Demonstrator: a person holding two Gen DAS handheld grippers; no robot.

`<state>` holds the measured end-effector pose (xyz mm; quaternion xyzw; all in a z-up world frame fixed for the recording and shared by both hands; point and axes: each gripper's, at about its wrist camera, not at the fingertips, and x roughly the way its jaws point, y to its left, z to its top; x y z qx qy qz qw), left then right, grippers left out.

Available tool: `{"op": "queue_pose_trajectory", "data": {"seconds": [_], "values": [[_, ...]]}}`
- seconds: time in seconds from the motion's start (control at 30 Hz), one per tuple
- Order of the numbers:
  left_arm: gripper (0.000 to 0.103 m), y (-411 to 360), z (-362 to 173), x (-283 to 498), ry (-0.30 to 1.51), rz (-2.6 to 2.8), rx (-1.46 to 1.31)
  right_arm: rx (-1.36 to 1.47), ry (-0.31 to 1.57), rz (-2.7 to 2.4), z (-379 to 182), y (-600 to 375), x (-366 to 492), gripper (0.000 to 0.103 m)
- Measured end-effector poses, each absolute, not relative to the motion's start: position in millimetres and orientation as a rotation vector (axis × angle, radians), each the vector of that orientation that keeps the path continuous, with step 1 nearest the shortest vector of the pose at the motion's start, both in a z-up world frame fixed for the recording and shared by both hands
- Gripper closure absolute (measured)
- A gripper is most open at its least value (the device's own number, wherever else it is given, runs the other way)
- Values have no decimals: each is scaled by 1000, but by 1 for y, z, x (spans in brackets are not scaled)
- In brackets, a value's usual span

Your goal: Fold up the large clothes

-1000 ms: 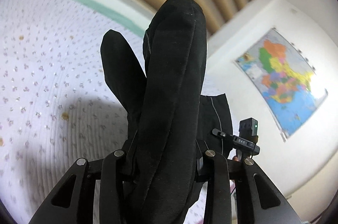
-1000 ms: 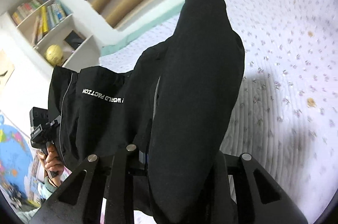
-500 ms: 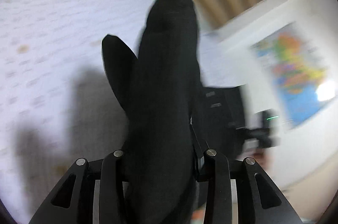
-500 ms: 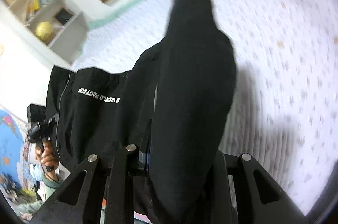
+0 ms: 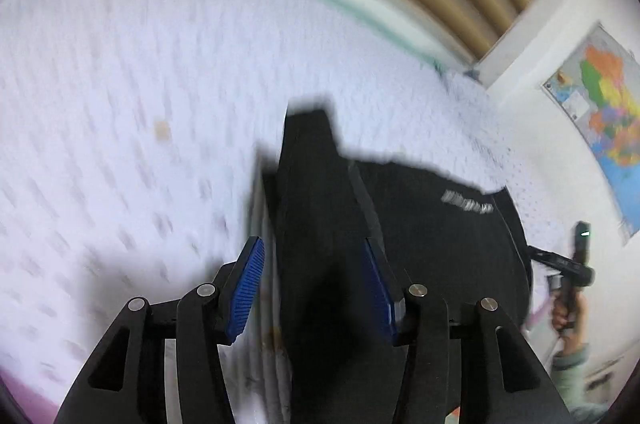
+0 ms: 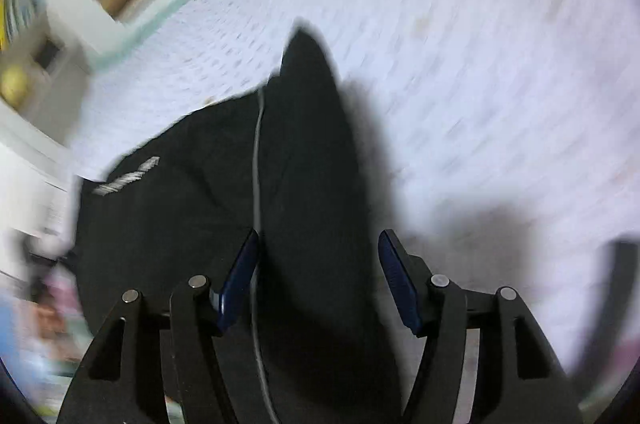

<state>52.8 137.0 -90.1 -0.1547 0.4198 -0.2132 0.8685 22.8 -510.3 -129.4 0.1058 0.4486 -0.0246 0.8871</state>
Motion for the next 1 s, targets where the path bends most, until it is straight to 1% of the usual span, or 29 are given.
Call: {"op": "queue_pose_trajectory", "data": {"seconds": [0.03, 0.1, 0.17, 0.27, 0.37, 0.4, 0.43, 0.47, 0.6, 0.7, 0.8, 1.0], "values": [[51, 132, -69, 46, 828, -470, -311, 118, 890, -87, -109, -489, 19, 37], [51, 112, -47, 39, 763, -521, -288, 51, 836, -57, -91, -462, 15, 36], [51, 84, -42, 40, 776, -546, -268, 36, 807, 28, -80, -428, 16, 35], [51, 43, -67, 58, 903, -495, -224, 42, 854, 118, -92, -376, 34, 35], [51, 18, -117, 74, 1052, -413, -180, 35, 943, 98, -127, -343, 47, 35], [51, 13, -129, 75, 1071, -401, -165, 37, 992, 97, -146, -335, 54, 35], [51, 10, -139, 75, 1066, -390, -148, 30, 998, 81, -158, -330, 57, 34], [51, 8, -147, 78, 1072, -377, -140, 28, 991, 67, -165, -327, 58, 31], [51, 10, -156, 92, 1104, -358, -185, 50, 967, 18, -174, -318, 59, 30], [51, 9, -156, 91, 1086, -357, -173, 59, 946, 17, -174, -315, 58, 30], [51, 5, -149, 74, 1028, -339, -127, 109, 920, 20, -170, -318, 42, 30], [51, -30, -108, 21, 901, -272, 88, 138, 890, -18, -155, -316, 3, 25]]}}
